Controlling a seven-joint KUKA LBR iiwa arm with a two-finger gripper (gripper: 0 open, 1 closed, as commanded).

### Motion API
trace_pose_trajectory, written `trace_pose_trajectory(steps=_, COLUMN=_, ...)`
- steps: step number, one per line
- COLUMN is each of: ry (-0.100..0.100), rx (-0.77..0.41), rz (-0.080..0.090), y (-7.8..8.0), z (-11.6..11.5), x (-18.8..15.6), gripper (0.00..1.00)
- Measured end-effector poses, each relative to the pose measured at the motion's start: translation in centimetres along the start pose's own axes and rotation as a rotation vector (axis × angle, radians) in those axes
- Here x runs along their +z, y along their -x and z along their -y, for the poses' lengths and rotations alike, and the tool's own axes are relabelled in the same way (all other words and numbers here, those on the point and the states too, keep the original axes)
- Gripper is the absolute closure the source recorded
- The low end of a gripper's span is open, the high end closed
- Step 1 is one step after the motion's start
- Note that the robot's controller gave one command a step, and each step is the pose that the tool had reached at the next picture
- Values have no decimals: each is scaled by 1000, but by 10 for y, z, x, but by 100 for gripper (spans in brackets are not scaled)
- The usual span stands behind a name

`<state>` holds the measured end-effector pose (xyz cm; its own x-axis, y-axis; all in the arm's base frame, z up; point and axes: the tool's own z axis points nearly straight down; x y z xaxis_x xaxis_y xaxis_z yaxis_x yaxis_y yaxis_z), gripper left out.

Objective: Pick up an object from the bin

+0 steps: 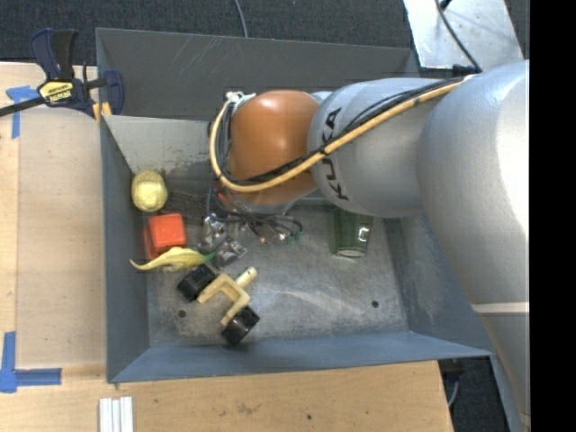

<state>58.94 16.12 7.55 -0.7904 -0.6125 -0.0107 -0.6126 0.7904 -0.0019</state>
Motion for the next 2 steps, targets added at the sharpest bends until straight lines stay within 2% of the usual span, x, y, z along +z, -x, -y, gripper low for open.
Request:
trace_pose_trajectory(steps=1, ry=1, rx=0, rz=-2, y=-1, z=-1, x=-4, gripper=100)
trace_pose_trajectory(steps=2, ry=4, rx=0, rz=-13, y=-3, z=-1, x=-22, gripper=100)
